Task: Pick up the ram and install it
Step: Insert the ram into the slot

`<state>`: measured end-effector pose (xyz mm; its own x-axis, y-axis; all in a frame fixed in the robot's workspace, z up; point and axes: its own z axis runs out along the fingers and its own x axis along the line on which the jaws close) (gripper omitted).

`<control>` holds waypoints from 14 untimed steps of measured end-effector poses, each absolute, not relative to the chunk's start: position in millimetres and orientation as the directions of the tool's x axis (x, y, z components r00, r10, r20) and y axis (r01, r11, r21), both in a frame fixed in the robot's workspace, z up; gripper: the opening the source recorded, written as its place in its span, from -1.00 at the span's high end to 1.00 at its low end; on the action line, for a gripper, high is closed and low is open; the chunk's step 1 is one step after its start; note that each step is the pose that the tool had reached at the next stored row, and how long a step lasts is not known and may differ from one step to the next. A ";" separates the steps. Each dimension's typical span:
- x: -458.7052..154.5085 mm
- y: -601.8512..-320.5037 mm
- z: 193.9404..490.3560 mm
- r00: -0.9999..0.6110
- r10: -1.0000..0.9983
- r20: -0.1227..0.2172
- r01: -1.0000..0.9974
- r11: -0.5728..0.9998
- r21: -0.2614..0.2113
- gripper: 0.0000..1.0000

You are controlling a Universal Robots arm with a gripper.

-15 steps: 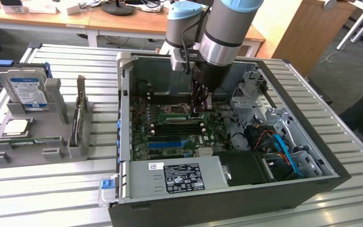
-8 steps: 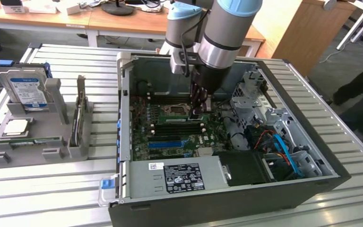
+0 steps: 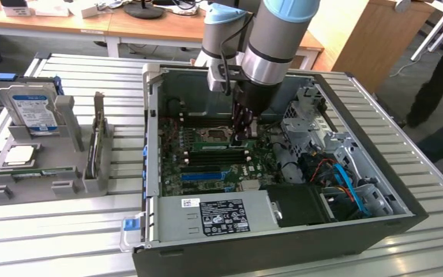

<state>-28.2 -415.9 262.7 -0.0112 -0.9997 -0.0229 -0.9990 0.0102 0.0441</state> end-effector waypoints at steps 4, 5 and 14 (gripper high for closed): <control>-29.9 -415.3 261.7 -0.011 -1.000 -0.023 -0.999 0.010 0.044 0.76; -30.1 -415.2 261.5 -0.011 -1.000 -0.023 -0.999 0.010 0.044 0.76; -30.1 -415.1 257.7 -0.011 -1.000 -0.023 -0.999 0.010 0.044 0.76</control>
